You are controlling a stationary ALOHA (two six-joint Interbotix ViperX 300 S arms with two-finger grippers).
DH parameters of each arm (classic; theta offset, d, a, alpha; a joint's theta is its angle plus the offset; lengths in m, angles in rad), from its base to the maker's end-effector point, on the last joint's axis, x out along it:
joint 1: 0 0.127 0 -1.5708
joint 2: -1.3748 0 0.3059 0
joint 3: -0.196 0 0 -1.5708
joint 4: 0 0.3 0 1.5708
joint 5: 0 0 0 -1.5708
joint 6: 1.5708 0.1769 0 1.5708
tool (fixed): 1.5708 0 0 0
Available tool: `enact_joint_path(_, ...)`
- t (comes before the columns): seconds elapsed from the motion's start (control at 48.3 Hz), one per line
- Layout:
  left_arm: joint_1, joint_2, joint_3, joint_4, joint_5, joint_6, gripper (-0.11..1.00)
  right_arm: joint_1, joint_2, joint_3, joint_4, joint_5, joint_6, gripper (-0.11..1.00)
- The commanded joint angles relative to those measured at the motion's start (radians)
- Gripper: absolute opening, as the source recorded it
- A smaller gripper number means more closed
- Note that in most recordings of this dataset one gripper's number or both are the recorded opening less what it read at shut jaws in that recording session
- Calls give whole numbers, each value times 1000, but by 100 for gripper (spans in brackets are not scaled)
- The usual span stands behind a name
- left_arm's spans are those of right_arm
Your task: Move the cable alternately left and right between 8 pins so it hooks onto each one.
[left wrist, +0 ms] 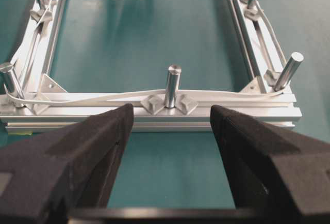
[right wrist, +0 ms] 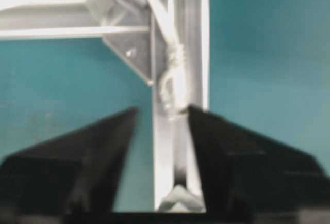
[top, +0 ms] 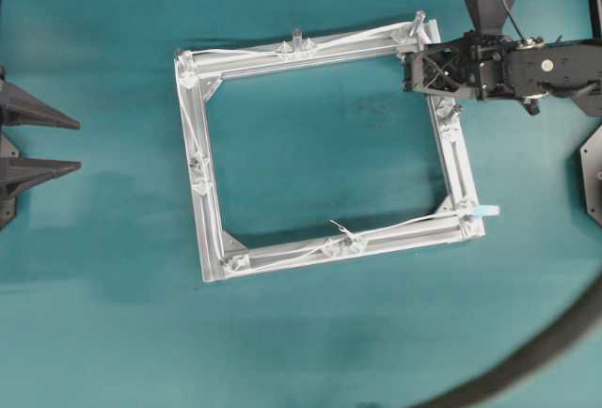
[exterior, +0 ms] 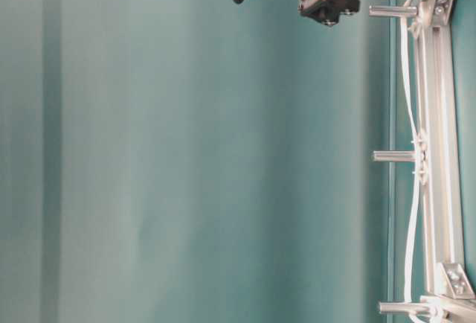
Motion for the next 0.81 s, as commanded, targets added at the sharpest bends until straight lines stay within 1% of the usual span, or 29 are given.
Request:
enact_joint_path(0.0,-3,9,-11,3,-5,-8,70,2,-25,-8,0,2,-2,51)
enact_joint_path(0.166,-2,8,-11,3,-5,-8,70,2,-58,8,0,-3,-3,51)
enact_joint_path(0.311,-2,9,-11,3,-5,-9,70,17,-130,25,-2,-29,-12,51)
enact_joint_path(0.435,-2,8,-11,3,-5,-8,70,41,-227,41,2,-52,-49,52)
enact_joint_path(0.601,-2,9,-11,3,-5,-8,70,78,-385,81,-2,-87,-61,52)
enact_joint_path(0.705,-2,9,-11,3,-5,-9,70,94,-474,123,-11,-150,-64,52)
enact_joint_path(0.787,-2,8,-11,3,-5,-8,70,101,-543,156,-29,-216,-80,52)
